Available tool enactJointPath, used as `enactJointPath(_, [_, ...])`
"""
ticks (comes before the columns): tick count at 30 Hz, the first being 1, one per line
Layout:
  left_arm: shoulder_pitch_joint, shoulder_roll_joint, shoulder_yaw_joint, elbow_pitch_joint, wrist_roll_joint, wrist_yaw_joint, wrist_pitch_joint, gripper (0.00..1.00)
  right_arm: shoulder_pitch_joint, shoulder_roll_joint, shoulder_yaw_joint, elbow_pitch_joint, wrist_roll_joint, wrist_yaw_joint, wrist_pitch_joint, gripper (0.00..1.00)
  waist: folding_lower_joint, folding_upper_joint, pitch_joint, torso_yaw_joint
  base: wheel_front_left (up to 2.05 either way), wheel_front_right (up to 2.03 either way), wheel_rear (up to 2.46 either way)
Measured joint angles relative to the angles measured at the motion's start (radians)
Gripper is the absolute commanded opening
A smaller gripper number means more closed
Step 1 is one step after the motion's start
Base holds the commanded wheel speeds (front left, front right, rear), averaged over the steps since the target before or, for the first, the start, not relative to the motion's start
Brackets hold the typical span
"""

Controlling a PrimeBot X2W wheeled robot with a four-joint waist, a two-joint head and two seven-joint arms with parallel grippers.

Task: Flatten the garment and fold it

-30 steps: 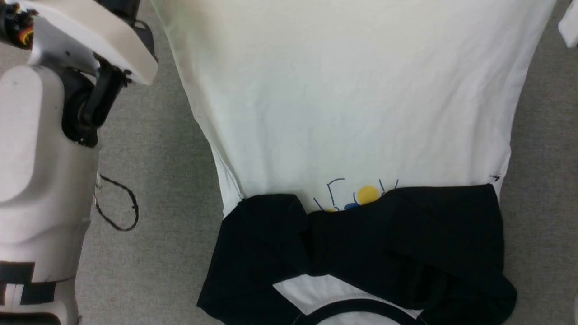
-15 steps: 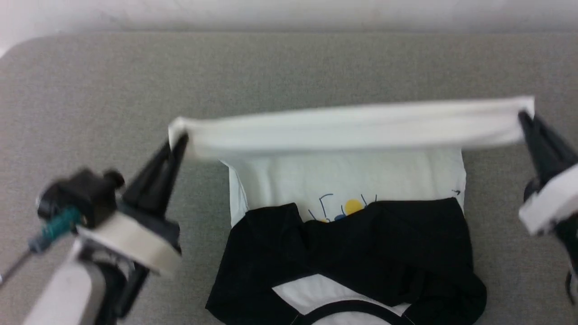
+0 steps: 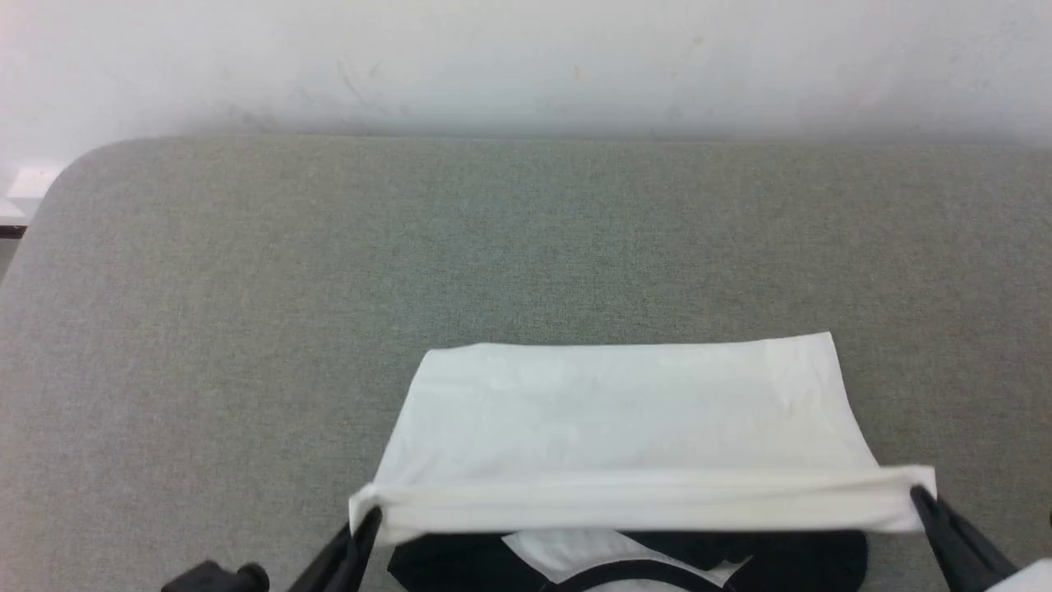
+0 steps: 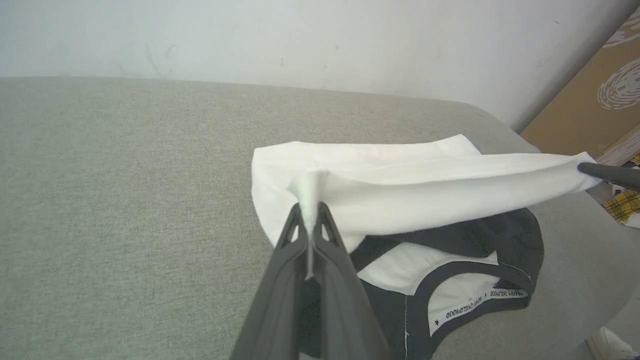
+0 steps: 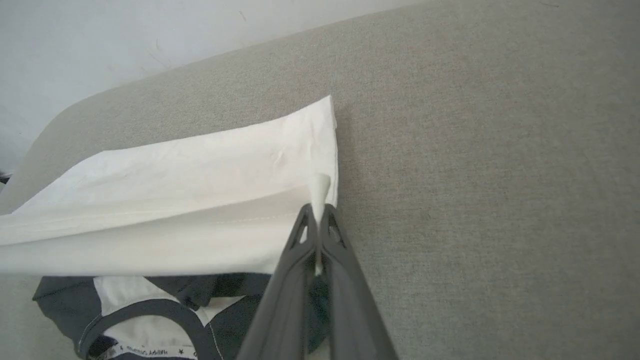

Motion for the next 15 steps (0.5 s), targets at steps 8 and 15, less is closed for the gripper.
enactJointPath(8, [0.065,0.004,-0.036,0.03,-0.042,-0.012,0.029,0.0,0.091,0.004,0.007,0.004,-0.028,0.0,0.002,0.0,0.0002,0.0,-0.026,-0.004,0.0,0.0,0.0])
enactJointPath(15, [0.018,-0.006,-0.111,0.166,-0.066,-0.052,0.122,0.0,0.082,0.007,0.072,0.083,-0.075,0.0,0.003,0.0,0.0002,0.0,-0.039,-0.003,0.0,0.0,0.0])
